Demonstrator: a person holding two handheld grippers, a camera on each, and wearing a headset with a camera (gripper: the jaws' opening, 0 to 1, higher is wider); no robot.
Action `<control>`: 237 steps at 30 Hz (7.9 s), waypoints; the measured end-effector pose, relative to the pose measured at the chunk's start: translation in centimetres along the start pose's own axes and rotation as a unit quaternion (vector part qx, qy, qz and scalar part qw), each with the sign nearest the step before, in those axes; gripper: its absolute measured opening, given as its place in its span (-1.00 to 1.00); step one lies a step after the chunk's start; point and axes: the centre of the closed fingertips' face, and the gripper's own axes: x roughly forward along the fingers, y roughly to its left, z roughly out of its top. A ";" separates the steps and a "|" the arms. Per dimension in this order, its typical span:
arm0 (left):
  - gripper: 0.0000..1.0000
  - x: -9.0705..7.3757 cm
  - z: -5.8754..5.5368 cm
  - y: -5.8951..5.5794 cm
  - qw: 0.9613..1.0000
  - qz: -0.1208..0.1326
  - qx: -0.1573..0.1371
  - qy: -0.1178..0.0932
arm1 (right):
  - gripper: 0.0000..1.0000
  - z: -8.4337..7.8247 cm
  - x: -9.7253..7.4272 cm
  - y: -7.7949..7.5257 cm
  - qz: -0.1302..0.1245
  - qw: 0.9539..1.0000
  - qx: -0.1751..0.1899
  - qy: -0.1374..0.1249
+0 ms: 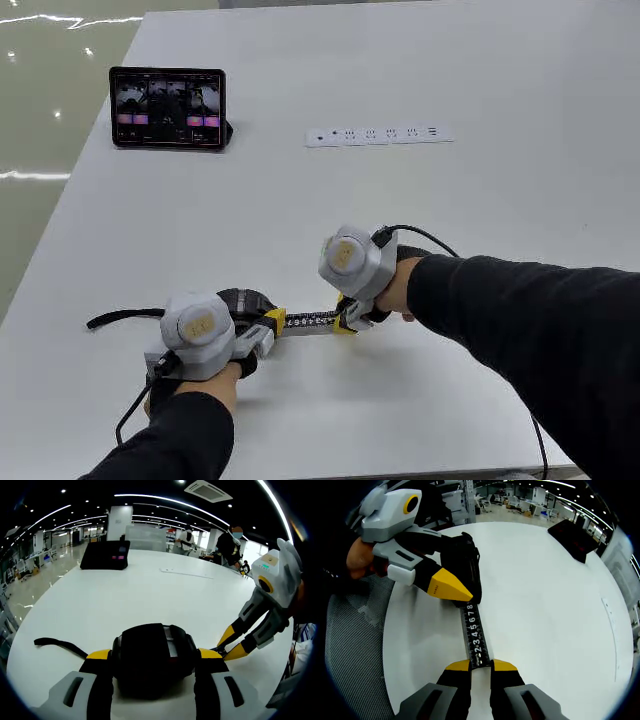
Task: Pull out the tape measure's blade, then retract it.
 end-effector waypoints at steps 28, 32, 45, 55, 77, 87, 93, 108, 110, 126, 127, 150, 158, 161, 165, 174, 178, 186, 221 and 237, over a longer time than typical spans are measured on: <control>0.24 0.0 0.0 0.0 1.000 0.000 -0.003 0.001 | -0.80 1.2 0.6 0.1 0.001 1.000 -0.007 -0.010; 0.24 0.0 0.0 0.0 1.000 0.000 -0.004 0.002 | -0.80 1.3 0.6 0.1 0.002 1.000 -0.003 -0.012; 0.24 0.0 0.0 0.0 1.000 -0.003 -0.006 0.002 | -0.80 2.0 1.0 0.2 0.000 1.000 0.003 -0.020; 0.24 0.0 0.0 0.0 1.000 -0.003 -0.008 0.003 | -0.80 2.5 1.2 0.3 0.000 1.000 0.002 -0.027; 0.23 -0.1 0.0 0.0 1.000 -0.006 -0.014 0.005 | -0.80 3.5 1.6 0.5 0.002 0.999 0.008 -0.035; 0.23 -0.1 0.1 0.1 1.000 -0.005 -0.016 0.006 | -0.80 4.1 1.8 0.6 0.004 0.999 0.004 -0.042; 0.23 -0.1 0.1 0.1 1.000 -0.004 -0.018 0.006 | -0.80 4.5 2.0 0.7 0.004 0.999 0.004 -0.045; 0.23 -0.1 0.1 0.1 1.000 -0.003 -0.019 0.007 | -0.80 5.2 2.5 0.8 0.007 0.999 0.004 -0.050; 0.23 -0.1 0.1 0.1 1.000 -0.003 -0.019 0.007 | -0.80 5.3 2.5 0.8 0.007 0.999 0.004 -0.051; 0.23 0.0 0.0 0.2 1.000 -0.003 -0.019 0.007 | -0.80 5.9 2.8 1.0 0.008 0.998 0.003 -0.057; 0.23 0.0 0.0 0.2 1.000 -0.003 -0.019 0.007 | -0.80 6.0 2.8 1.0 0.008 0.998 0.004 -0.057; 0.24 0.0 0.0 0.2 1.000 -0.003 -0.017 0.006 | -0.79 6.4 3.0 1.0 0.010 0.998 0.004 -0.062; 0.25 -0.1 0.1 0.1 1.000 -0.002 -0.016 0.002 | -0.78 6.4 3.0 1.0 0.008 0.998 0.010 -0.064; 0.26 -0.1 0.1 0.1 1.000 -0.004 -0.017 0.000 | -0.77 6.4 3.0 1.1 0.003 0.998 0.009 -0.063; 0.26 -0.1 0.2 0.1 1.000 -0.003 -0.011 0.000 | -0.76 6.5 3.0 1.1 -0.001 0.998 0.009 -0.068; 0.27 -0.2 0.2 0.0 1.000 0.001 -0.010 0.002 | -0.75 6.9 2.7 1.2 -0.001 0.997 -0.008 -0.070; 0.27 -0.4 0.2 0.0 1.000 0.002 -0.006 0.002 | -0.74 7.0 2.3 1.4 0.003 0.997 -0.008 -0.075; 0.24 -0.8 0.6 0.1 1.000 -0.006 -0.015 0.002 | -0.69 7.0 1.3 1.8 0.004 0.996 -0.019 -0.083; 0.98 -3.2 2.0 -0.5 0.988 -0.140 0.062 0.021 | -0.41 2.5 -5.2 1.3 -0.052 0.986 0.061 -0.147; 0.98 -5.5 1.7 0.1 0.972 -0.196 0.119 0.044 | -0.28 -2.0 -8.8 1.4 -0.079 0.976 0.109 -0.173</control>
